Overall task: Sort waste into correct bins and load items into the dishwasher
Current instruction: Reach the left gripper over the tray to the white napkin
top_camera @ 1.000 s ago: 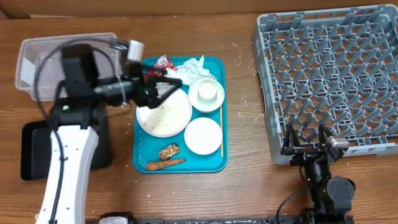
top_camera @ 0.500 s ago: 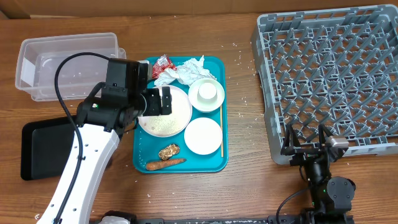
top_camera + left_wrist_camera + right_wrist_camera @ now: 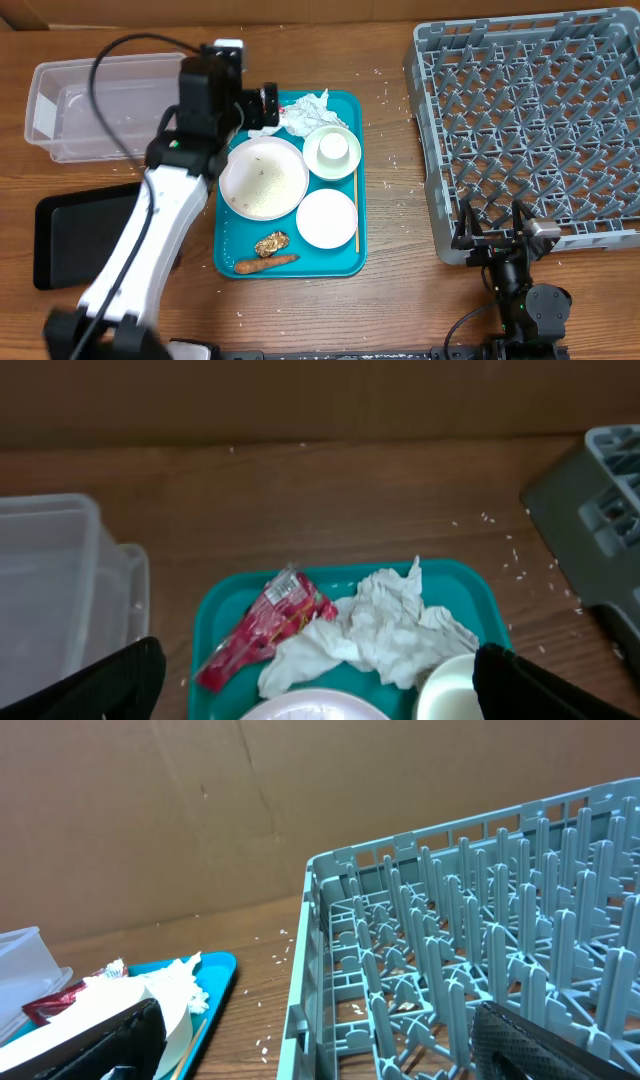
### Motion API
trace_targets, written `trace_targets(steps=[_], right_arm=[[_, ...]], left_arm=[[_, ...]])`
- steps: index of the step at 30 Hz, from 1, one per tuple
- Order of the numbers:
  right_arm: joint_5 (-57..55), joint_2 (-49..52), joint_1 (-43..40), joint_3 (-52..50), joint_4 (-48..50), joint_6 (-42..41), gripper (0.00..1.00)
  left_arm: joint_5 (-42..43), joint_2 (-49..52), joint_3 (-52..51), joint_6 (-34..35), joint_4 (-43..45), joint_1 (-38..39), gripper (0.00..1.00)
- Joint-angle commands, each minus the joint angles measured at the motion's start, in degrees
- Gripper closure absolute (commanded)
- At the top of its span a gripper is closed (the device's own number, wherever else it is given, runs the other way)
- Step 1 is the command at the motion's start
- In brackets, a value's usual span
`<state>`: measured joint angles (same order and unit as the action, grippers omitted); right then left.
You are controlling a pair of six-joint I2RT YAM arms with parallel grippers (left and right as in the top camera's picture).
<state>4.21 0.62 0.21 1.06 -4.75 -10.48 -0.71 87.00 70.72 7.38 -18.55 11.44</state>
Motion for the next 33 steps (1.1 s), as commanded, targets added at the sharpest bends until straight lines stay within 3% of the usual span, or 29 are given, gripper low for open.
trace_targets(steps=[1, 10, 22, 29, 33], right_arm=[[-0.07, -0.46, 0.39, -0.59, 0.2, 0.26, 0.0], [-0.07, -0.46, 0.39, -0.59, 0.2, 0.26, 0.0], [-0.07, -0.46, 0.39, -0.59, 0.2, 0.26, 0.0], [-0.07, -0.46, 0.39, -0.59, 0.2, 0.26, 0.0], [-0.07, -0.46, 0.39, -0.59, 0.2, 0.26, 0.0]], left_arm=[[2.03, 7.63, 3.98, -4.37, 0.68, 0.22, 0.0], [4.0, 26.62, 24.55, -8.87, -15.96, 2.12, 0.0], [4.7, 33.81, 24.87, -7.76, -16.17, 4.35, 0.0], [4.76, 35.52, 24.87, -1.77, -16.11, 4.35, 0.1], [4.76, 35.54, 24.85, -0.92, -16.11, 4.35, 0.24]])
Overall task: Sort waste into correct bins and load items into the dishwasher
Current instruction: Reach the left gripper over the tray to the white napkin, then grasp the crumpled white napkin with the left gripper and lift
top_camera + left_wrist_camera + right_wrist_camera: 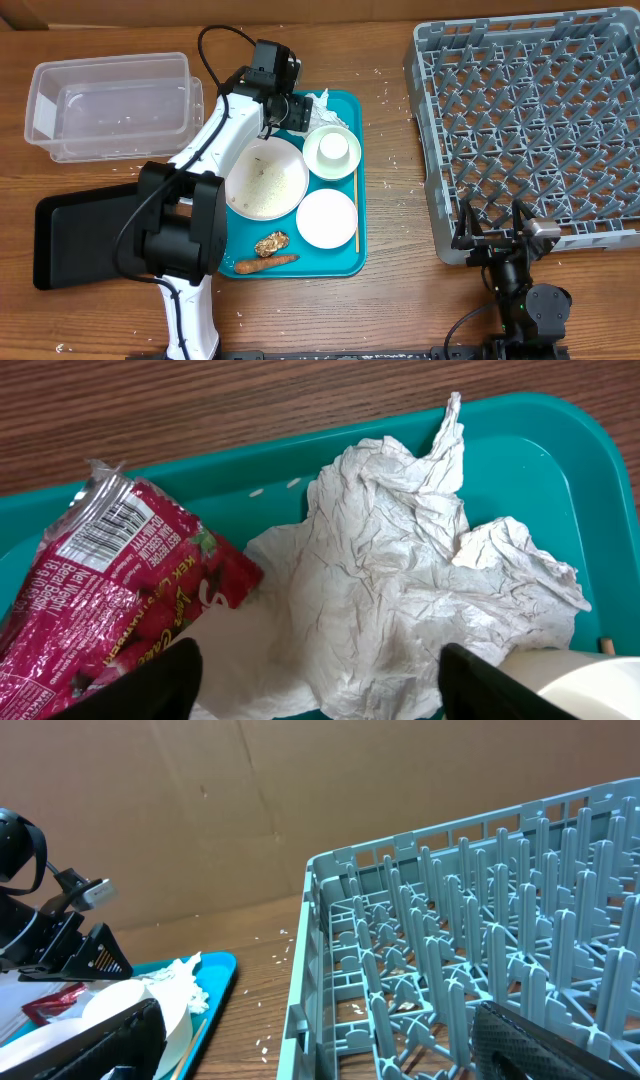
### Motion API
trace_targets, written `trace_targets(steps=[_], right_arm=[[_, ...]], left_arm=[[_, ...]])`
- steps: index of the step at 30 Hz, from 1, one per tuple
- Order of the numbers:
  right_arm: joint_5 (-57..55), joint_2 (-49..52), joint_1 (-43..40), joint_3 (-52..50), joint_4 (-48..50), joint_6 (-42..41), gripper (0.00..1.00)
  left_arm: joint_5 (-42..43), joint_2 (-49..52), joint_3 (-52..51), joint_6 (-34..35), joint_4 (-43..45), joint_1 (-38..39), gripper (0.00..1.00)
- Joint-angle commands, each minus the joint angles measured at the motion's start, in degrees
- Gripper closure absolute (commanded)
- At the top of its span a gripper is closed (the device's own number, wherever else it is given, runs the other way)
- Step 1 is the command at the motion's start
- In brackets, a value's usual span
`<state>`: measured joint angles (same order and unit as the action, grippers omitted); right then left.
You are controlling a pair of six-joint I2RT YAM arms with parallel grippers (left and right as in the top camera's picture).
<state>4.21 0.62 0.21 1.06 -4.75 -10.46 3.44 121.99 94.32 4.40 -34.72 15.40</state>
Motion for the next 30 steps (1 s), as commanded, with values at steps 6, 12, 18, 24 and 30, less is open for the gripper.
trace_targets(steps=[6, 12, 18, 24, 30], right_arm=[[-0.07, -0.46, 0.39, -0.59, 0.2, 0.24, 0.0], [-0.07, -0.46, 0.39, -0.59, 0.2, 0.24, 0.0], [-0.07, -0.46, 0.39, -0.59, 0.2, 0.24, 0.0], [-0.07, -0.46, 0.39, -0.59, 0.2, 0.24, 0.0], [-0.07, -0.46, 0.39, -0.59, 0.2, 0.24, 0.0]], left_arm=[[0.68, 0.59, 1.05, 2.08, 0.02, 0.85, 0.25], [0.66, 0.59, 0.96, 2.75, -0.02, 2.75, 0.26], [-2.93, 0.87, 0.96, 5.31, 0.61, 3.91, 0.26], [-3.45, 2.62, 0.96, 7.96, 0.11, 3.8, 0.27], [-3.74, 3.48, 0.98, 8.11, 0.33, 3.8, 0.27]])
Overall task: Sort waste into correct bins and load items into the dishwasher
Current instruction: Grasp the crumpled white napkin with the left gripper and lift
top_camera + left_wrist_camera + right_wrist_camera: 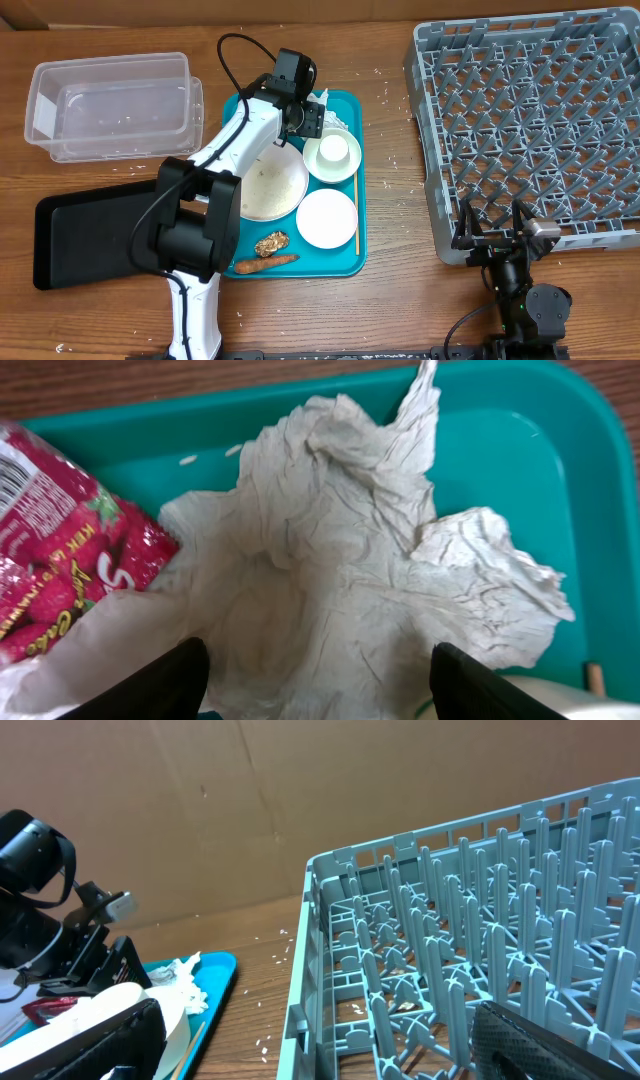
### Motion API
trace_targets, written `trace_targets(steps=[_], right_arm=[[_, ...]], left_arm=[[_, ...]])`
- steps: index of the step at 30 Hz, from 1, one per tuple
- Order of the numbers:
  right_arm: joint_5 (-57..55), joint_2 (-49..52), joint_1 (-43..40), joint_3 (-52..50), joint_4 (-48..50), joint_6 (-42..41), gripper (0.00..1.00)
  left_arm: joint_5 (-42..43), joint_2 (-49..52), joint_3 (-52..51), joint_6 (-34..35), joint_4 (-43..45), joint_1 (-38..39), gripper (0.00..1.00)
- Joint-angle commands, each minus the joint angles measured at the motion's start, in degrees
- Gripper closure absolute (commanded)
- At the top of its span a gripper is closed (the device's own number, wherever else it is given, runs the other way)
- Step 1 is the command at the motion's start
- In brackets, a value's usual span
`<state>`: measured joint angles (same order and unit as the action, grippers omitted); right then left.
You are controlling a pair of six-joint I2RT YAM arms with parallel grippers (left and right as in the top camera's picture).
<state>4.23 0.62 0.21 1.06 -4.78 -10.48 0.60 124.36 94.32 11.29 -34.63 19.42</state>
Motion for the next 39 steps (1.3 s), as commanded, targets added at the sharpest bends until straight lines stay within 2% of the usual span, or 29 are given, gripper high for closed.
trace_targets(steps=[1, 3, 5, 7, 10, 16, 34, 39], right_arm=[[-0.09, -0.46, 0.39, -0.59, 0.22, 0.26, 0.0], [-0.09, -0.46, 0.39, -0.59, 0.22, 0.26, 0.0], [-0.09, -0.46, 0.39, -0.59, 0.22, 0.26, 0.0], [-0.09, -0.46, 0.39, -0.59, 0.22, 0.26, 0.0], [-0.09, -0.46, 0.39, -0.59, 0.24, 0.26, 0.0], [-0.09, -0.46, 0.39, -0.59, 0.24, 0.26, 0.0], [-0.09, -0.46, 0.39, -0.59, 0.22, 0.26, 0.0], [-0.09, -0.46, 0.39, -0.59, 0.24, 0.26, 0.0]], left_arm=[[-0.87, 1.11, 0.98, 1.22, 0.35, -0.24, 0.26], [-1.07, 1.11, 0.98, 1.2, 0.31, -0.26, 0.26], [-1.09, 1.11, 0.98, 1.2, 0.31, -0.26, 0.34], [-1.07, 1.11, 0.98, 1.2, 0.33, -0.26, 0.48], [-1.07, 1.09, 1.22, 1.18, 0.09, -0.26, 0.61], [-1.01, 1.09, 4.5, 1.22, -2.95, -0.26, 0.96], [-0.59, 1.09, 26.67, 4.63, -21.33, -0.31, 0.96], [-3.54, 1.09, 33.81, 4.76, -22.86, -1.81, 0.96]])
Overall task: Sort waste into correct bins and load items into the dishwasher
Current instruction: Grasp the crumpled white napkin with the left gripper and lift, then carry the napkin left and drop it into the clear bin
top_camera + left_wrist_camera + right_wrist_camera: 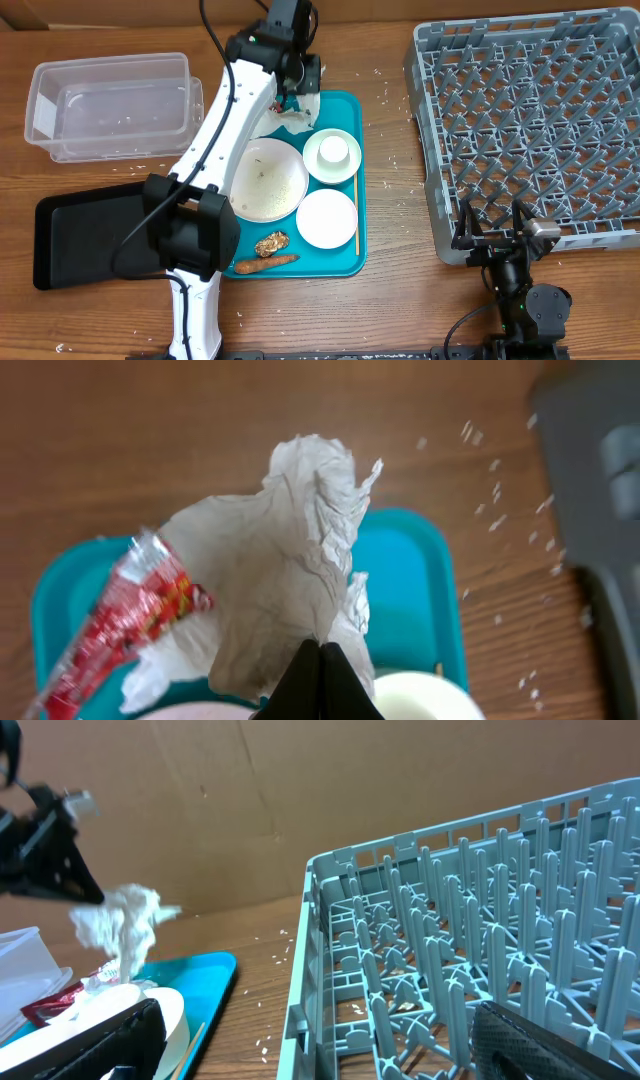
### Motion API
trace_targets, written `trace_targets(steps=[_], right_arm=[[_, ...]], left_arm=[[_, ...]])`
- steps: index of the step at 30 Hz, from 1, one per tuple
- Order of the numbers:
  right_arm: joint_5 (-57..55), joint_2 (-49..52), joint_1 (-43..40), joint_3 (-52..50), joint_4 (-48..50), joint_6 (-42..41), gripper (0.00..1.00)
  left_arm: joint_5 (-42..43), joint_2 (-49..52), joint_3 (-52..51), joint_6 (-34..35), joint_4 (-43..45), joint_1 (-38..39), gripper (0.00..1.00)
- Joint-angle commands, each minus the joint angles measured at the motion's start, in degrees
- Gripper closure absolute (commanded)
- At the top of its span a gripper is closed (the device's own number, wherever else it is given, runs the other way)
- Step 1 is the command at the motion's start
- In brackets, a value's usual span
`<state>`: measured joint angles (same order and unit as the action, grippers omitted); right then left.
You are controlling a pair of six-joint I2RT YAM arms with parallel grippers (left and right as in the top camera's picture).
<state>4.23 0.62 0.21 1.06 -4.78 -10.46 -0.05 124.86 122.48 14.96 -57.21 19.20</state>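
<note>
My left gripper (pixel 322 652) is shut on a crumpled white napkin (pixel 290 560), which hangs lifted above the far end of the teal tray (pixel 350 180). A red snack wrapper (pixel 130 625) lies on the tray under it. On the tray sit a wide bowl (pixel 265 178), a small cup bowl (pixel 332 153), a white plate (pixel 326 217), a chopstick (pixel 356 210) and food scraps (pixel 268 252). The grey dish rack (pixel 530 120) stands at the right. My right gripper (pixel 320 1050) stands open by the rack's near left corner.
A clear plastic bin (pixel 110 105) stands at the far left and a black bin (pixel 85 235) lies below it. Rice grains are scattered on the wood between tray and rack. A cardboard wall (pixel 200 800) backs the table.
My left gripper has shut on the napkin and now holds it raised above the tray's far end, uncovering the red wrapper. The right arm has not moved.
My left gripper stood open some way above the tray's far end. Then it was close over the napkin and wrapper, then closer, straddling the napkin. Now it is shut on the napkin and holds it up off the tray.
</note>
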Motion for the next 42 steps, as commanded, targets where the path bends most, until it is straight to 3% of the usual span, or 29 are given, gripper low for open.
trace_targets(steps=[1, 9, 13, 19, 21, 22, 23, 24, 25, 26, 27, 28, 31, 35, 39, 41, 42], right_arm=[[-0.09, -0.46, 0.39, -0.59, 0.22, 0.24, 0.0], [-0.09, -0.46, 0.39, -0.59, 0.22, 0.24, 0.0], [-0.09, -0.46, 0.39, -0.59, 0.24, 0.24, 0.0], [-0.09, -0.46, 0.39, -0.59, 0.22, 0.24, 0.0], [-0.09, -0.46, 0.39, -0.59, 0.22, 0.24, 0.0], [-0.09, -0.46, 0.39, -0.59, 0.22, 0.24, 0.0], [-0.09, -0.46, 0.39, -0.59, 0.22, 0.24, 0.0], [-0.09, -0.46, 0.39, -0.59, 0.22, 0.24, 0.0], [-0.09, -0.46, 0.39, -0.59, 0.22, 0.24, 0.0], [-0.09, -0.46, 0.39, -0.59, 0.22, 0.24, 0.0], [-0.09, -0.46, 0.39, -0.59, 0.24, 0.24, 0.0], [-0.09, -0.46, 0.39, -0.59, 0.22, 0.24, 0.0], [-0.09, -0.46, 0.39, -0.59, 0.22, 0.24, 0.0], [-0.09, -0.46, 0.39, -0.59, 0.22, 0.24, 0.0], [-0.09, -0.46, 0.39, -0.59, 0.22, 0.24, 0.0], [-0.09, -0.46, 0.39, -0.59, 0.24, 0.24, 0.0], [-0.09, -0.46, 0.39, -0.59, 0.22, 0.24, 0.0]], left_arm=[[-4.37, 0.59, 6.99, 1.73, -0.48, -2.29, 0.96], [-15.08, 0.59, 12.07, 5.31, -3.85, -11.89, 0.96], [-15.61, 0.59, 12.0, 10.64, -7.17, -19.47, 0.96], [-15.02, 0.59, 12.0, 12.22, -7.63, -27.69, 0.96], [-11.54, 0.59, 11.87, 12.52, -9.73, -30.62, 0.68], [-10.25, 0.59, 11.85, 12.52, -10.43, -31.32, 0.64], [-8.76, 0.61, 11.76, 12.52, -11.15, -31.98, 0.52], [-7.89, 0.63, 11.72, 12.5, -11.5, -32.3, 0.39], [-6.69, 0.63, 11.54, 12.5, -11.89, -32.65, 0.18], [-5.64, 0.63, 11.5, 12.5, -12.26, -32.76, 0.09], [-4.59, 0.63, 11.5, 12.48, -12.85, -32.79, 0.05], [-3.48, 0.63, 11.5, 12.48, -13.46, -32.79, 0.05], [6.36, 0.63, 11.37, 9.55, -15.41, -31.87, 0.17], [17.49, 0.63, 11.06, 2.56, -15.5, -28.52, 0.18], [17.46, 0.72, 10.93, 1.73, -16.81, -23.06, 0.2], [16.65, 1.03, 10.34, 2.03, -17.42, -19.08, 0.48], [16.2, 1.11, 10.16, 2.49, -17.55, -18.08, 0.55]])
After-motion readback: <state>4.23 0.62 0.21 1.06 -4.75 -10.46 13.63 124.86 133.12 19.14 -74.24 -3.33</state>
